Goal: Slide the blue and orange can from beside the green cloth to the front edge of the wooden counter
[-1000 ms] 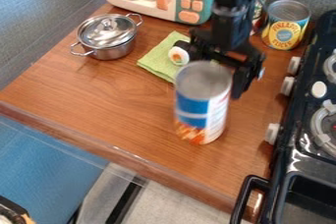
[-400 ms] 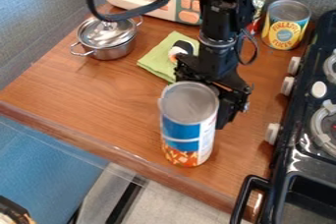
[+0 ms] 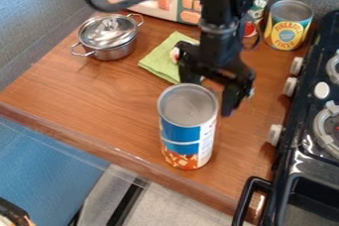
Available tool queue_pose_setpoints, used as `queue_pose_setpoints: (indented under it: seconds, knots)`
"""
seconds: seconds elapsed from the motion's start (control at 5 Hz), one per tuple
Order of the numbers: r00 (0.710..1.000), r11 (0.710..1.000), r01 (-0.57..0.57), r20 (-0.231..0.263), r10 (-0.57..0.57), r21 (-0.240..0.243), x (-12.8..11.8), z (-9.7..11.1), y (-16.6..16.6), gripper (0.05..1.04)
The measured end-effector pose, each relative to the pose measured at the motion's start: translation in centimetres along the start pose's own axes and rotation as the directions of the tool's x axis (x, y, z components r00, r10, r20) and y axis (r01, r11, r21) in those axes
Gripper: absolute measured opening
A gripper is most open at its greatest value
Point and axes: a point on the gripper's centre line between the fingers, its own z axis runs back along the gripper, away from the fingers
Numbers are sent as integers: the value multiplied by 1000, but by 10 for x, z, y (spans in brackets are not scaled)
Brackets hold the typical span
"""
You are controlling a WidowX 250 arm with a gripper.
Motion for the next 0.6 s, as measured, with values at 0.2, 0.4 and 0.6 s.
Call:
queue_pose_setpoints:
  seconds: [0.2,0.4,0.6]
  knots:
    - [997,1000,-14,77,14,-11,15,23,-2,1001]
    - [991,999,-34,130,35,-10,18,41,-2,1001]
    - [986,999,-42,159,41,2,19,50,0,1001]
